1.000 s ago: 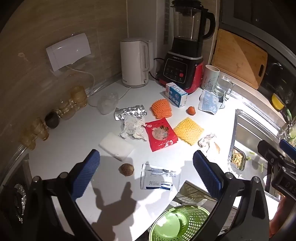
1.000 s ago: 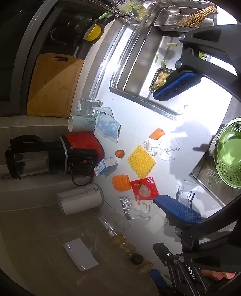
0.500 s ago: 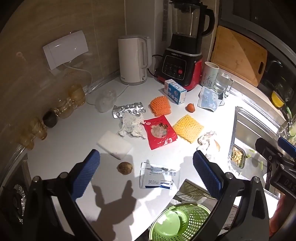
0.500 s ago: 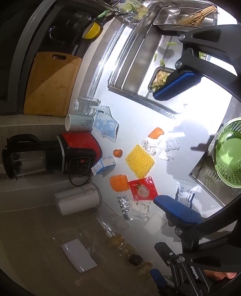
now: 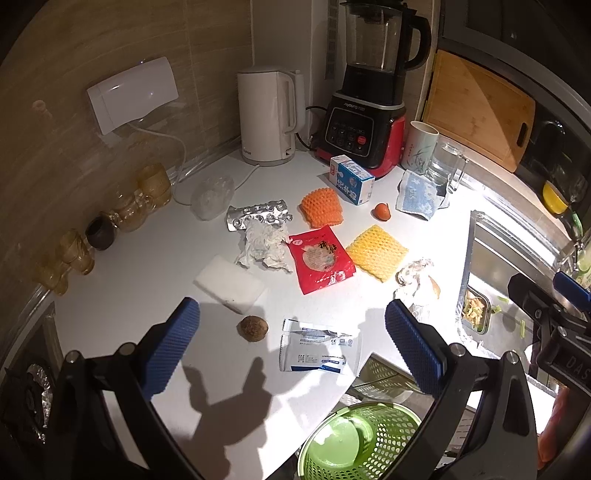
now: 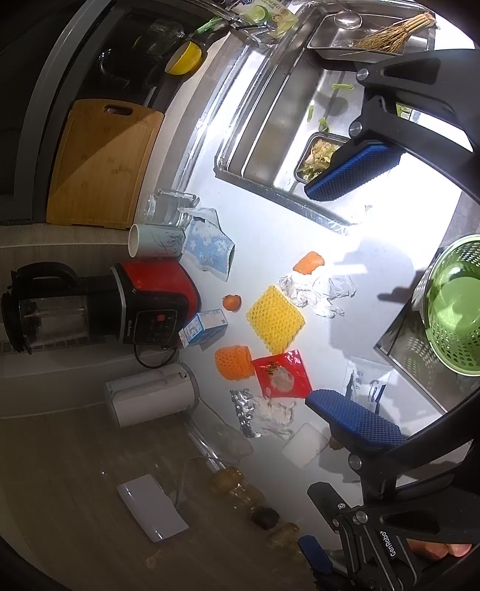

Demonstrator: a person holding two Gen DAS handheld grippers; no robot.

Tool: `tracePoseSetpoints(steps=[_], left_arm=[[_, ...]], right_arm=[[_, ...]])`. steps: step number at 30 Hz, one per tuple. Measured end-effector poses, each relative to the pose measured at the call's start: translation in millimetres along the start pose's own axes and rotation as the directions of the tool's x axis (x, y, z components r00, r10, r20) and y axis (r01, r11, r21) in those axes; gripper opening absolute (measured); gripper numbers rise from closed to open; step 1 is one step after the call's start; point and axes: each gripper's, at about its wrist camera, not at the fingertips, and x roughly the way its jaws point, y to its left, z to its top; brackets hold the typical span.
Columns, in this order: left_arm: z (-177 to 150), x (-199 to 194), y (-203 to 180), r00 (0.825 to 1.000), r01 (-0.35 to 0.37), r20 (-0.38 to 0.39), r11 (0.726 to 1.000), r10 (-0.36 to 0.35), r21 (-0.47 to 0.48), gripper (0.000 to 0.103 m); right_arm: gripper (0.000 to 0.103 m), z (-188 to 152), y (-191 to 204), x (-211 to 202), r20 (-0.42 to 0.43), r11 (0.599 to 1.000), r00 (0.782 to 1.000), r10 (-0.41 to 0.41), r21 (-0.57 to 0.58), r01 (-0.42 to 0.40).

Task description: Collect trash

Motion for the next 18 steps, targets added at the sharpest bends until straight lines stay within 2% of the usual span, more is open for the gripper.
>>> tracePoseSetpoints(steps=[18], left_arm=[[0.1, -0.2, 0.4, 1.0, -0.002, -0.005, 1.0, 0.002, -0.004, 0.096]], right_arm=[[0.101, 1.3, 0.6, -0.2, -0.002, 1.0, 1.0, 0.001, -0.003, -0.001]])
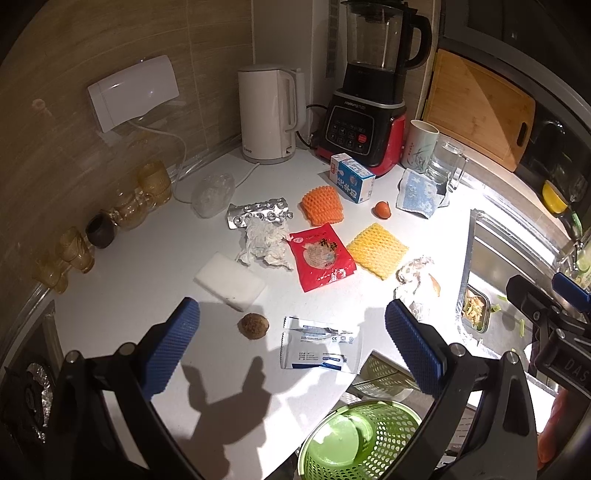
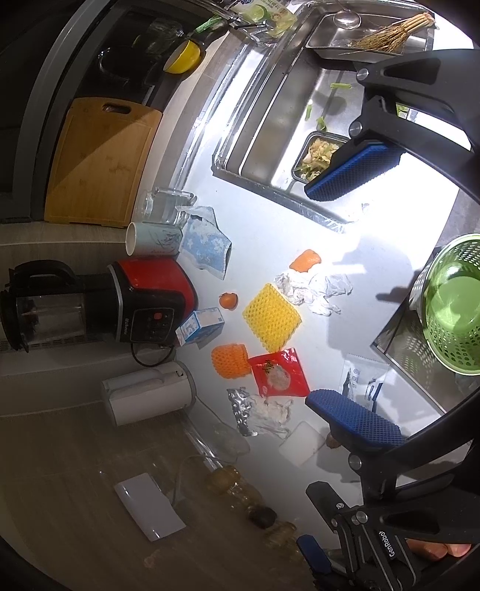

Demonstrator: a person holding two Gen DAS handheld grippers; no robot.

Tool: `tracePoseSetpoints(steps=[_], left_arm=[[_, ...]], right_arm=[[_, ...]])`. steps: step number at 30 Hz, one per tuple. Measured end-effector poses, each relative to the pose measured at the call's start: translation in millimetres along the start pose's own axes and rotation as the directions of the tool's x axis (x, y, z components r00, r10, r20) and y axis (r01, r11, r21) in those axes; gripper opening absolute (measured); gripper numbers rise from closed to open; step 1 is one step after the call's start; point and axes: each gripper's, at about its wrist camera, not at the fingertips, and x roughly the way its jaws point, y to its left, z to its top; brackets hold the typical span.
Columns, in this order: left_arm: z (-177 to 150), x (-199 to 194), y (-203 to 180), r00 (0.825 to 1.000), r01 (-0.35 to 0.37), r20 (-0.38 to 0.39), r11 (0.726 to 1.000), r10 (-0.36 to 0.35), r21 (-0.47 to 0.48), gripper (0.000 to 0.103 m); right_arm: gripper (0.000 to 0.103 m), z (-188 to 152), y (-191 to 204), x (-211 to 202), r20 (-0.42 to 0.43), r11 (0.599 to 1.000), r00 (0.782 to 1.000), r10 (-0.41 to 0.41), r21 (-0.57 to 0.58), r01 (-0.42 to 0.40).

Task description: Collect trash

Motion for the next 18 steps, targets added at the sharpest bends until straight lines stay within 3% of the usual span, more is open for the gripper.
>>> tracePoseSetpoints(steps=[18], left_arm=[[3.3, 1.8, 8.4, 1.0, -0.018, -0.015, 0.999, 0.018, -0.027, 0.096]], right_arm=[[0.101, -1.8, 13.7, 5.3, -0.014, 1.0, 1.0, 0.011, -0.02, -0.011]])
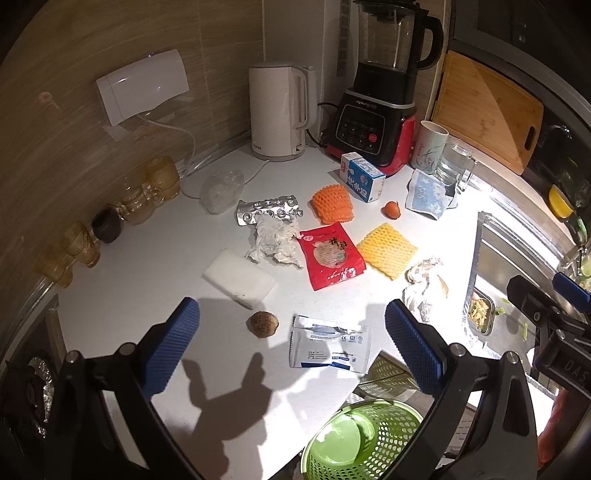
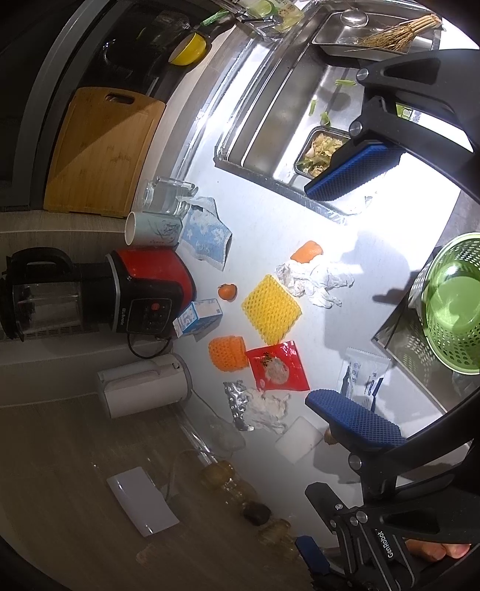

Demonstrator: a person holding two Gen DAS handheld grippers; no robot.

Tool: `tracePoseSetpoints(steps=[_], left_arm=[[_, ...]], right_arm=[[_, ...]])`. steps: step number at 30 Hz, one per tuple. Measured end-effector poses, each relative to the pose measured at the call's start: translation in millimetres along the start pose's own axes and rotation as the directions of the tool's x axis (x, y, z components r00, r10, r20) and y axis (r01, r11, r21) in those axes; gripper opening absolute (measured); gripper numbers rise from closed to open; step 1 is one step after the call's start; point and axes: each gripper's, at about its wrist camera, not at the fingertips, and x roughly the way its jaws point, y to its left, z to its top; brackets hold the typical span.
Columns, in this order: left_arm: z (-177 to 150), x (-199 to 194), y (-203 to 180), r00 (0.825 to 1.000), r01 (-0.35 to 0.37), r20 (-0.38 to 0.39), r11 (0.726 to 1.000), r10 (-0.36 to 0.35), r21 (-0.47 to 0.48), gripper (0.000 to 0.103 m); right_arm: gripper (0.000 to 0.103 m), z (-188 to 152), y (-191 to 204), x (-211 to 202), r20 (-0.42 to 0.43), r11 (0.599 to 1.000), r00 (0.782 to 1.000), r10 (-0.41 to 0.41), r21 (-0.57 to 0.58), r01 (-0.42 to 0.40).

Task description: Collect trash

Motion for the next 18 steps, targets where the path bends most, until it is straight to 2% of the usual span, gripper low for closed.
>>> tracePoseSetpoints(steps=[18], left_arm=[[-0.3, 0.2, -0.5, 1.0, -0.001, 0.0, 1.0, 0.001, 0.0, 0.096]], right_arm=[[0.101, 3.9, -1.5, 0.2, -0.003, 1.0, 1.0, 0.0, -0.002, 0.0]])
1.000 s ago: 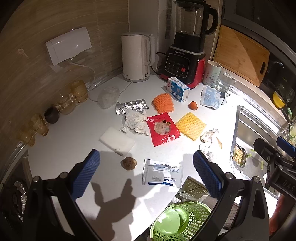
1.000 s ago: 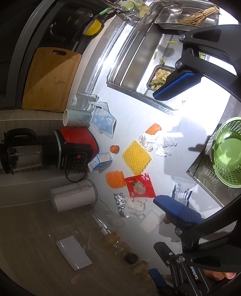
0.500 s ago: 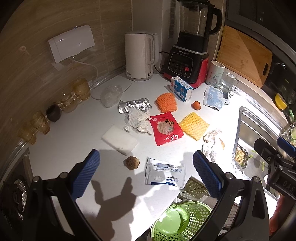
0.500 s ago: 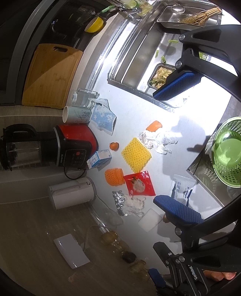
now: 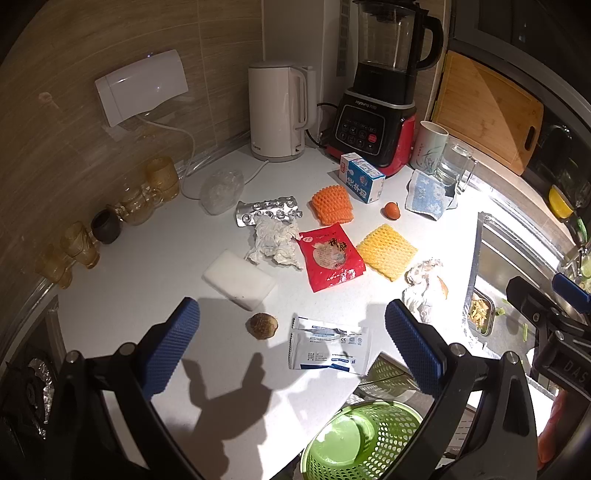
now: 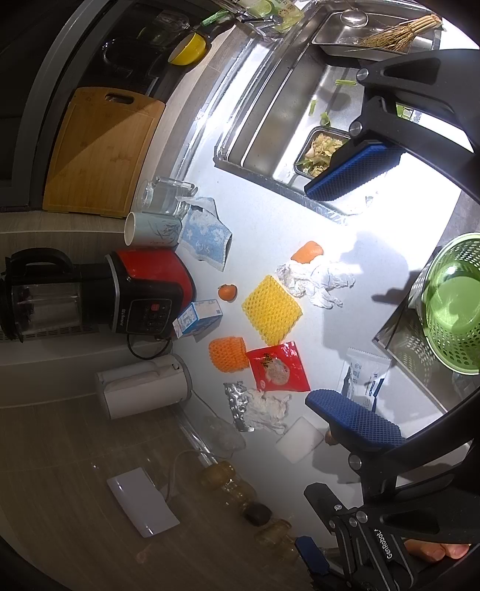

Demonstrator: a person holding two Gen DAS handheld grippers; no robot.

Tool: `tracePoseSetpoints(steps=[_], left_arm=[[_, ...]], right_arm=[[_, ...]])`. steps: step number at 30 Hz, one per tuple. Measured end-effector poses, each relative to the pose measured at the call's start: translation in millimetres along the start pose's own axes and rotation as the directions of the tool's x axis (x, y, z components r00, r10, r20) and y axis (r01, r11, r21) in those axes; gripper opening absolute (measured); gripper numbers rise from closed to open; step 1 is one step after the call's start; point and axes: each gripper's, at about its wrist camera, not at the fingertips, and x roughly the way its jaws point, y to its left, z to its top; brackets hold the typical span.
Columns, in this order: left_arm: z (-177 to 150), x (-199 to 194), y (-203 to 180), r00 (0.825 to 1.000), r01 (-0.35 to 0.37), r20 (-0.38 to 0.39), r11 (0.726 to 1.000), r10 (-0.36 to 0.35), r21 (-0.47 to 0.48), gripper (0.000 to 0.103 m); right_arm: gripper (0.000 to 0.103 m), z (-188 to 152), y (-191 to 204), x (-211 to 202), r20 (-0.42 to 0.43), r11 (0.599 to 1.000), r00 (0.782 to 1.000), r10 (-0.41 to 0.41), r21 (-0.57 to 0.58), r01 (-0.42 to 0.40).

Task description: Collect trash

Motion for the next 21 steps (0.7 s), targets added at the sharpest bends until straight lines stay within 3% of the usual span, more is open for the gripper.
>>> tracePoseSetpoints(steps=[14, 21], left_arm=[[0.6, 0.9, -0.3, 1.0, 0.003, -0.004, 1.0, -0.003, 0.0, 0.096], [-7.9, 12.0, 12.5, 0.998, 0.066, 0.012, 0.998, -0.066, 0.017, 0.096]], right_arm=[[0.101, 0.4, 0.5, 1.4, -0.001, 1.0, 1.0, -0.001, -0.001, 0.001], [0.101, -7.1, 1.2, 12.5, -0.022, 1.0, 0.999, 0.024, 0.005, -0.024]])
